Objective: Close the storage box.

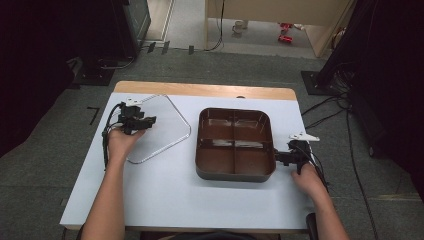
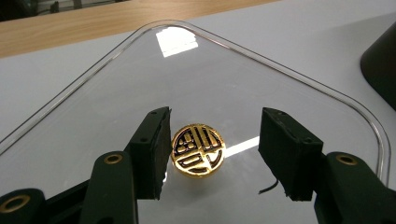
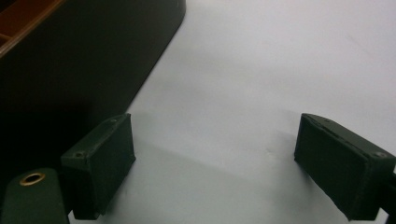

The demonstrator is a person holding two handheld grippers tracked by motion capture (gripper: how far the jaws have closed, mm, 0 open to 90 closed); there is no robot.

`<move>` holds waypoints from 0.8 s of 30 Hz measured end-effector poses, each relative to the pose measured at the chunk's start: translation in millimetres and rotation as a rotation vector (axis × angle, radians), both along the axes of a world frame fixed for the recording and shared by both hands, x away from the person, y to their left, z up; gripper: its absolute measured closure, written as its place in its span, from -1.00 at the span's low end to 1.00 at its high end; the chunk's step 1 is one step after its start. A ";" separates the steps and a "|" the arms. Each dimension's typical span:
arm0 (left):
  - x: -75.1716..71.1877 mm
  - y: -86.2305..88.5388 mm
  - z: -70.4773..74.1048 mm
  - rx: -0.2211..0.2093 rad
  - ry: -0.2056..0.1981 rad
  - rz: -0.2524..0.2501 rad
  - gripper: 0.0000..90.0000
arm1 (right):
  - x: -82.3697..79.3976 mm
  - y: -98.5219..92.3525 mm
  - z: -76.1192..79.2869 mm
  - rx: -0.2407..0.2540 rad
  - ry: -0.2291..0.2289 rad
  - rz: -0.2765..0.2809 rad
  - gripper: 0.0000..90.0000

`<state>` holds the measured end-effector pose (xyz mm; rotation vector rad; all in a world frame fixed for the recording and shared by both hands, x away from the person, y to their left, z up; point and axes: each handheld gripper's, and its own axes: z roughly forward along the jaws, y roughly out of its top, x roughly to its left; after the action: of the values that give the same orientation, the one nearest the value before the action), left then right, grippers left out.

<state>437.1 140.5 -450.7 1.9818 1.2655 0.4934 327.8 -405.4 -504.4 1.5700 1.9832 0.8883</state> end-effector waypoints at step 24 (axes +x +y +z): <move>8.1 1.7 -27.7 0.000 0.054 0.040 0.29 | 0.0 0.0 0.0 0.000 0.000 0.000 -0.74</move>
<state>445.2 142.2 -478.4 1.9855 1.3406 0.4616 327.8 -405.4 -504.4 1.5700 1.9831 0.8886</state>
